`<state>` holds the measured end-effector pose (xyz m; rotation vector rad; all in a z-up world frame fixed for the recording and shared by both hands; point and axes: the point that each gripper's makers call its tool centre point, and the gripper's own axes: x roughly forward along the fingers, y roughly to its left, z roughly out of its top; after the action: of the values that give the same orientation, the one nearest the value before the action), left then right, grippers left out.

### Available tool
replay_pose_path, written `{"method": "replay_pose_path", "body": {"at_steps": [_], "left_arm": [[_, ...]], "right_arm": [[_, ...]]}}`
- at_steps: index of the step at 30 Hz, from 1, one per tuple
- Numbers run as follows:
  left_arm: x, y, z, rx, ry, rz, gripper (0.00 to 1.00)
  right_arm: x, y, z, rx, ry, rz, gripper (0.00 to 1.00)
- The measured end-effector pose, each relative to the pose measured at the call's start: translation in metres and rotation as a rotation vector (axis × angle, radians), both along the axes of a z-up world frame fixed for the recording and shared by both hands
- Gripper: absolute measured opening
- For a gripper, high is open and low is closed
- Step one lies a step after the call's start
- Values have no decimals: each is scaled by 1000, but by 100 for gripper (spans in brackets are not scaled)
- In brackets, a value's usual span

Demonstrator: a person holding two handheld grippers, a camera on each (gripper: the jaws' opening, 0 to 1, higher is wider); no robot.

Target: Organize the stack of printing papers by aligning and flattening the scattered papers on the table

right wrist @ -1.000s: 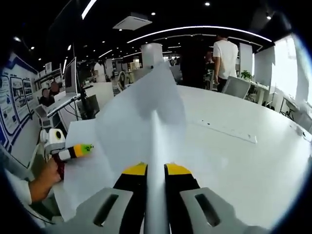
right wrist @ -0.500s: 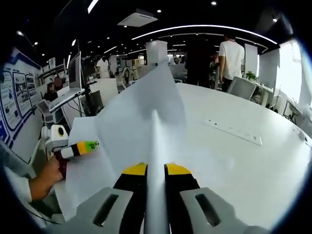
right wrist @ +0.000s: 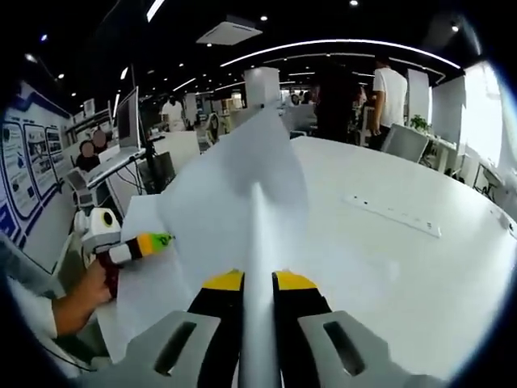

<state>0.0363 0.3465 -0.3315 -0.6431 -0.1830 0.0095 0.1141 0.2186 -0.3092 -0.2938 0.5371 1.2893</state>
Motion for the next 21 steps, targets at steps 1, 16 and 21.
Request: {"method": "replay_pose_path", "body": {"at_steps": [1, 16, 21], "left_arm": [[0, 0, 0, 0, -1, 1, 21], [-3, 3, 3, -10, -20, 17, 21], [-3, 4, 3, -15, -24, 17, 21]], "right_arm": [[0, 1, 1, 1, 0, 2, 8], [-6, 1, -2, 5, 25, -5, 8], [-5, 2, -1, 7, 30, -10, 8]]}}
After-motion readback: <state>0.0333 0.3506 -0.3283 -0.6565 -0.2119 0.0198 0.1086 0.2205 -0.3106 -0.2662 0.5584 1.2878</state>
